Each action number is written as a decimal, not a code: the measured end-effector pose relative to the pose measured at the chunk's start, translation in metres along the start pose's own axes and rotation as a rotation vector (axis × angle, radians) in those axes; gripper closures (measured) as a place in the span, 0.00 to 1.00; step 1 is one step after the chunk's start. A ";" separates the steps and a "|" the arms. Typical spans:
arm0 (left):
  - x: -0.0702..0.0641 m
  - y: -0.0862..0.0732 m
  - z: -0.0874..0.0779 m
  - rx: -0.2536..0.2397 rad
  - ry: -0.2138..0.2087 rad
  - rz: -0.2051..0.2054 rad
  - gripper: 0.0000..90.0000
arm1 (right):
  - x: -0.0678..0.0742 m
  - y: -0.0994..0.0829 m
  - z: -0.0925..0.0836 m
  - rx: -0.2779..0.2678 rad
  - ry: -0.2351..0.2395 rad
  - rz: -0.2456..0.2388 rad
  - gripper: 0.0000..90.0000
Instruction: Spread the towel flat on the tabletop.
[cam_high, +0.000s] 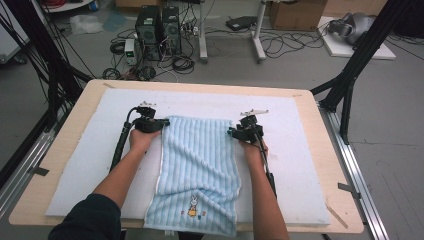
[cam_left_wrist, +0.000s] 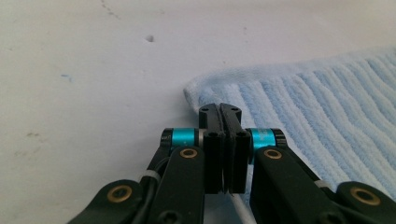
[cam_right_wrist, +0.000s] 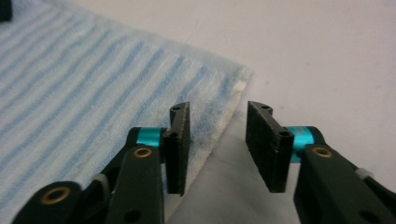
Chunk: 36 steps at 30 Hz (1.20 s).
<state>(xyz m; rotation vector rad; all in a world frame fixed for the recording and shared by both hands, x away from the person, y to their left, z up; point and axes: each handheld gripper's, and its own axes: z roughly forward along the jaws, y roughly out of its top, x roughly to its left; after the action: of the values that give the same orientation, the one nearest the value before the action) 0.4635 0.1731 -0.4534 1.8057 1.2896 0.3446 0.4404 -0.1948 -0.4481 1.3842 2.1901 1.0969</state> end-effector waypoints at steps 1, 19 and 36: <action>0.001 0.001 0.001 0.000 0.004 -0.002 0.97 | 0.003 0.002 0.004 0.008 -0.021 -0.037 0.77; -0.004 0.033 0.008 -0.151 0.011 0.097 0.93 | -0.001 0.037 0.014 -0.092 -0.231 -0.088 0.98; 0.000 0.013 0.000 -0.021 -0.021 0.076 0.56 | -0.006 0.028 -0.006 -0.069 -0.113 -0.050 0.70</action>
<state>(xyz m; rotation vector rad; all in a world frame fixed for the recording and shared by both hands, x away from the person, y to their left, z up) 0.4716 0.1717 -0.4433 1.8399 1.2011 0.3790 0.4574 -0.1962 -0.4237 1.3209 2.0763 1.0410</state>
